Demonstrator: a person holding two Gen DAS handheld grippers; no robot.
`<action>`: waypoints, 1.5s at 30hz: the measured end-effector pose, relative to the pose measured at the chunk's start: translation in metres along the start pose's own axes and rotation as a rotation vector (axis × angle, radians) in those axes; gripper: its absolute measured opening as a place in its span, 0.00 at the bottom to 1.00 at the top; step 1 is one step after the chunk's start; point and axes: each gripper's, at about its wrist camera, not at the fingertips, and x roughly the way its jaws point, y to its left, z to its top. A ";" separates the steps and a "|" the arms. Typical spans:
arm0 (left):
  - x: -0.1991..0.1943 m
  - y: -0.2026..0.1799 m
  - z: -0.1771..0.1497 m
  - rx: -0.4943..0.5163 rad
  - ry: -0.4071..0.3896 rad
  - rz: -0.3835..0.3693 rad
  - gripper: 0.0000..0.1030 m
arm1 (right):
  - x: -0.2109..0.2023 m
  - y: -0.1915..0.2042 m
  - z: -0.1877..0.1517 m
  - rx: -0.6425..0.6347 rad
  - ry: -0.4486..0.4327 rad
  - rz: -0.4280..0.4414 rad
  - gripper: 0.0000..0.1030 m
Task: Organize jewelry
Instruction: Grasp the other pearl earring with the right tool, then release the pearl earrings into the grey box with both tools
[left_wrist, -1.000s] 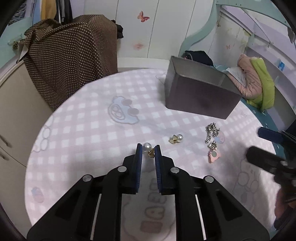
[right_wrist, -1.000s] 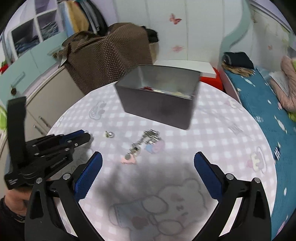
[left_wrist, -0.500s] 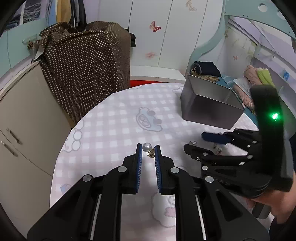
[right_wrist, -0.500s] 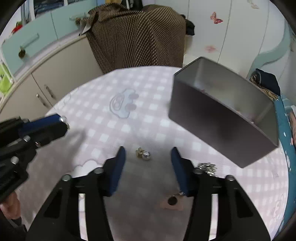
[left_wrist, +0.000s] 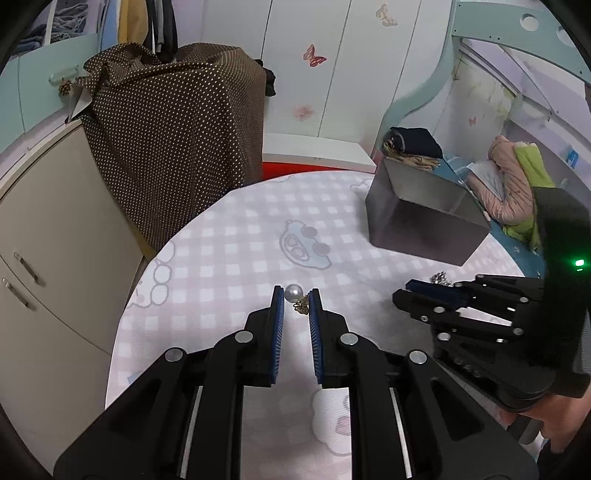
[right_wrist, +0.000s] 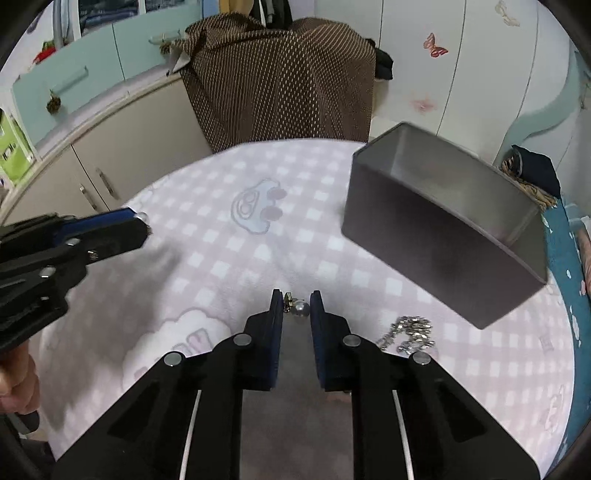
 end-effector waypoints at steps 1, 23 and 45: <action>-0.002 -0.002 0.002 0.003 -0.006 -0.004 0.14 | -0.004 -0.001 0.001 0.002 -0.007 0.003 0.13; -0.026 -0.105 0.137 0.175 -0.180 -0.175 0.14 | -0.120 -0.096 0.076 0.124 -0.246 -0.069 0.13; 0.072 -0.129 0.156 0.166 0.039 -0.217 0.17 | -0.072 -0.135 0.073 0.282 -0.114 -0.024 0.14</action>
